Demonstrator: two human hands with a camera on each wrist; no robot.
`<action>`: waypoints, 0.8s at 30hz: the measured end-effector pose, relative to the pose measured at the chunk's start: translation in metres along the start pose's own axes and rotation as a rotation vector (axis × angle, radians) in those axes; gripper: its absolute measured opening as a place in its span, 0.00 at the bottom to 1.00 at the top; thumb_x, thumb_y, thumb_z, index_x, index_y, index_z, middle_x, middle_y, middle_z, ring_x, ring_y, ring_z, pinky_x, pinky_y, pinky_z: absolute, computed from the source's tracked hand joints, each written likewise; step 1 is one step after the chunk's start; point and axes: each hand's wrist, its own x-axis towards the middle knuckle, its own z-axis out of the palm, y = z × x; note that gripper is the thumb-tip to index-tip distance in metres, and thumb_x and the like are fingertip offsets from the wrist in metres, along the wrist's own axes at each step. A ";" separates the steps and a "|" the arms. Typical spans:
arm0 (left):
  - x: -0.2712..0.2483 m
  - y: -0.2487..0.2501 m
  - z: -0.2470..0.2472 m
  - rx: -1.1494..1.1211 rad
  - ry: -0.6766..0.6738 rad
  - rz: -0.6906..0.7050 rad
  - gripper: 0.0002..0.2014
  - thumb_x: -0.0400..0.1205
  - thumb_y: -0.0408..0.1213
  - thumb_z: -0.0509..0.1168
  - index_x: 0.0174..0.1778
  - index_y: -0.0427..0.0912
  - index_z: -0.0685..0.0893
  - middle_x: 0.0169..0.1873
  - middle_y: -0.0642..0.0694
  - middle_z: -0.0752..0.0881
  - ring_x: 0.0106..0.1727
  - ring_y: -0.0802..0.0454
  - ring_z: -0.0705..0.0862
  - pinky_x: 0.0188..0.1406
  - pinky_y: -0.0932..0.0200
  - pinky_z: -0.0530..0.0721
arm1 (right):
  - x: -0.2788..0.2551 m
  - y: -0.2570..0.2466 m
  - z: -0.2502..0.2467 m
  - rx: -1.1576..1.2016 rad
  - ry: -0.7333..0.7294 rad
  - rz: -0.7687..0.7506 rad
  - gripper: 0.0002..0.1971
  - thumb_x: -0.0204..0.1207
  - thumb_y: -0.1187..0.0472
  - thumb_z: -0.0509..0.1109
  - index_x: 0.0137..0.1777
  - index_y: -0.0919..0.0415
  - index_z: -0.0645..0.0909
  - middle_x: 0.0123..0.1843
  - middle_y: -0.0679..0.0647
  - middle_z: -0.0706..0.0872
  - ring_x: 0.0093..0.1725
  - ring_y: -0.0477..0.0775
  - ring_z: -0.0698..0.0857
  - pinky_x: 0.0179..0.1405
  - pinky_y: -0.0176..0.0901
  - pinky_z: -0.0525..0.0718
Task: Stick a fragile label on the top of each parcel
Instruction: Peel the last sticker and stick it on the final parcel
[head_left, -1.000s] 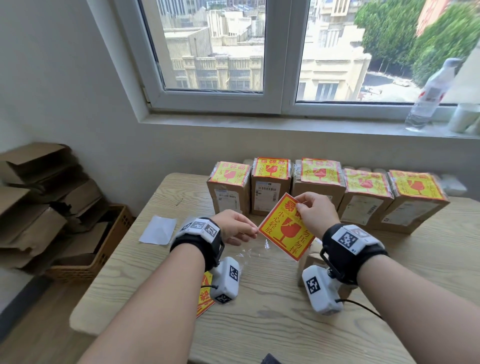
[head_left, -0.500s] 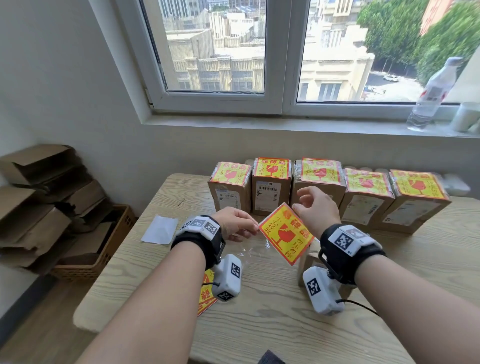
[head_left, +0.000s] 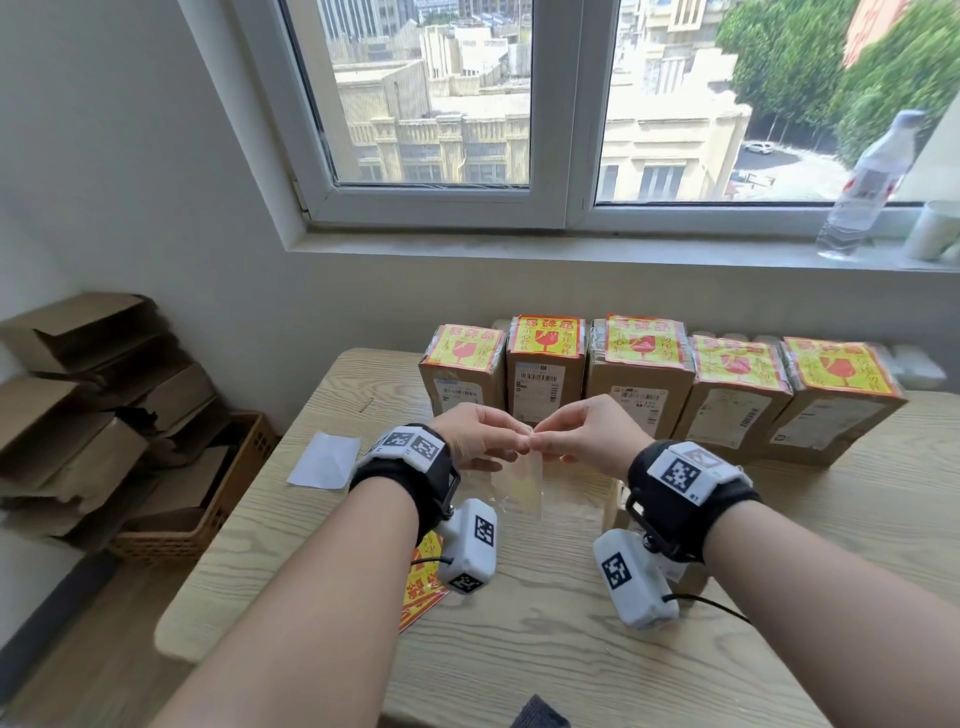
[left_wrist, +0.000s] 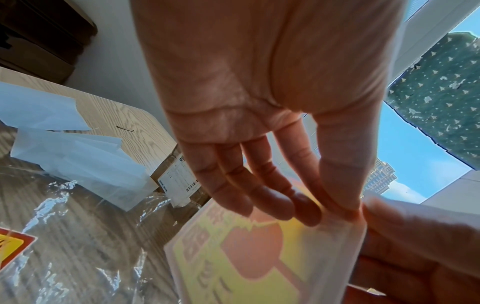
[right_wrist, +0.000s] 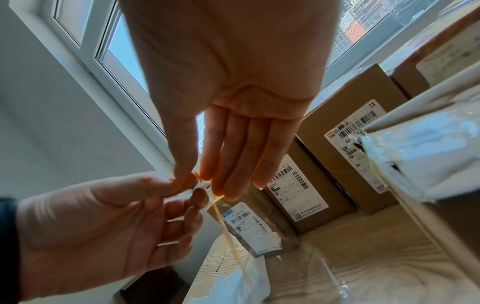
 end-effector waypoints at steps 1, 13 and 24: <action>0.000 -0.001 0.000 0.003 0.003 0.002 0.04 0.77 0.34 0.72 0.42 0.47 0.90 0.41 0.47 0.89 0.44 0.55 0.86 0.54 0.56 0.85 | 0.000 0.000 0.000 0.007 -0.004 0.002 0.09 0.68 0.52 0.80 0.45 0.55 0.92 0.39 0.51 0.93 0.42 0.48 0.92 0.43 0.40 0.88; 0.003 0.003 0.007 -0.198 0.078 -0.025 0.07 0.79 0.26 0.62 0.37 0.39 0.81 0.39 0.37 0.87 0.37 0.47 0.89 0.46 0.55 0.89 | 0.003 0.003 0.007 0.003 0.059 0.021 0.05 0.76 0.60 0.73 0.40 0.55 0.88 0.40 0.54 0.92 0.44 0.51 0.92 0.50 0.50 0.90; 0.001 -0.005 0.005 -0.214 0.030 0.015 0.05 0.78 0.30 0.71 0.48 0.36 0.85 0.38 0.41 0.92 0.37 0.53 0.92 0.48 0.58 0.89 | 0.008 0.006 0.011 0.023 0.122 0.024 0.07 0.77 0.57 0.71 0.38 0.52 0.86 0.42 0.53 0.92 0.47 0.53 0.90 0.53 0.59 0.89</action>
